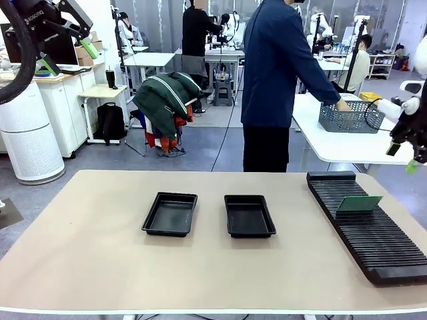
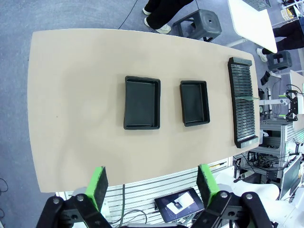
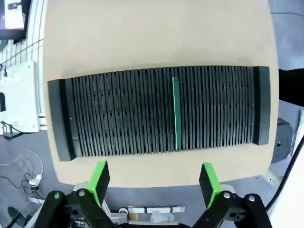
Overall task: Inspect and transfer BCBs to ESD trays.
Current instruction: Pick up the Blank PCB from the PCB Rack and place it in the left ESD tray.
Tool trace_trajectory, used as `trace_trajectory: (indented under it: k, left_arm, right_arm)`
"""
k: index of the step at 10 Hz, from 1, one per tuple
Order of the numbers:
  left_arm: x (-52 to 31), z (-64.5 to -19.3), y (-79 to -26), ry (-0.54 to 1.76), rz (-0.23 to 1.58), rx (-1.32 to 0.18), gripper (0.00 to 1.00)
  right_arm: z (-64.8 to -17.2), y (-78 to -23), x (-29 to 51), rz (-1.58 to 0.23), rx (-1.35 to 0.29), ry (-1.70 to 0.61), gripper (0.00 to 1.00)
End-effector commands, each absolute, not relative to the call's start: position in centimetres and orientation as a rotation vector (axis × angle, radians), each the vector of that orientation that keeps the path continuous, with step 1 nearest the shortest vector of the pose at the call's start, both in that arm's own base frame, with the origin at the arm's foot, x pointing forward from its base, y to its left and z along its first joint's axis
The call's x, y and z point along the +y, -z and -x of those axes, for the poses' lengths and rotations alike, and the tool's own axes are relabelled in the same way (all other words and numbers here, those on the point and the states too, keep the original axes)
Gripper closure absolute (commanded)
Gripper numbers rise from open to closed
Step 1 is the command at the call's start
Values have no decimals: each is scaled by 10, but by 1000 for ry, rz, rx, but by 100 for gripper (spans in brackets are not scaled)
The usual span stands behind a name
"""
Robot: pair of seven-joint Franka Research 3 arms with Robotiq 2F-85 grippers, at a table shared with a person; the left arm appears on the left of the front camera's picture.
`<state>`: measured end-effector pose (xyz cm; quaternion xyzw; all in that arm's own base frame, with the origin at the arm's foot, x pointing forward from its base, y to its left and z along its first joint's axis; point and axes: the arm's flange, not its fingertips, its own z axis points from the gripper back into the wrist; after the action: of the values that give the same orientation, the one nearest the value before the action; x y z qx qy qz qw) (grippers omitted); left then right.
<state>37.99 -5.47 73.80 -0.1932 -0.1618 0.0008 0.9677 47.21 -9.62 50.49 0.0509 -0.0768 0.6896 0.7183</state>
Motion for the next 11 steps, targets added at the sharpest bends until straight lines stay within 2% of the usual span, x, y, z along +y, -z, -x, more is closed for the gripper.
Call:
trace_trajectory:
  k: [1, 4, 7, 11]
  left_arm:
    - [-54, -379, -737, -3, 391, -327, 0]
    - [-54, -379, -737, -3, 391, -327, 0]
    - [-54, -379, -737, -3, 391, -327, 0]
    - [-54, -379, -737, -3, 391, -327, 0]
  right_arm:
    - [-472, -478, -90, -23, -176, -1577, 0]
    - [-479, -440, -73, 16, -204, -1599, 0]
    - [-479, -419, -61, 111, -231, -1597, 0]
    - [-476, -390, -52, 141, -278, -1582, 0]
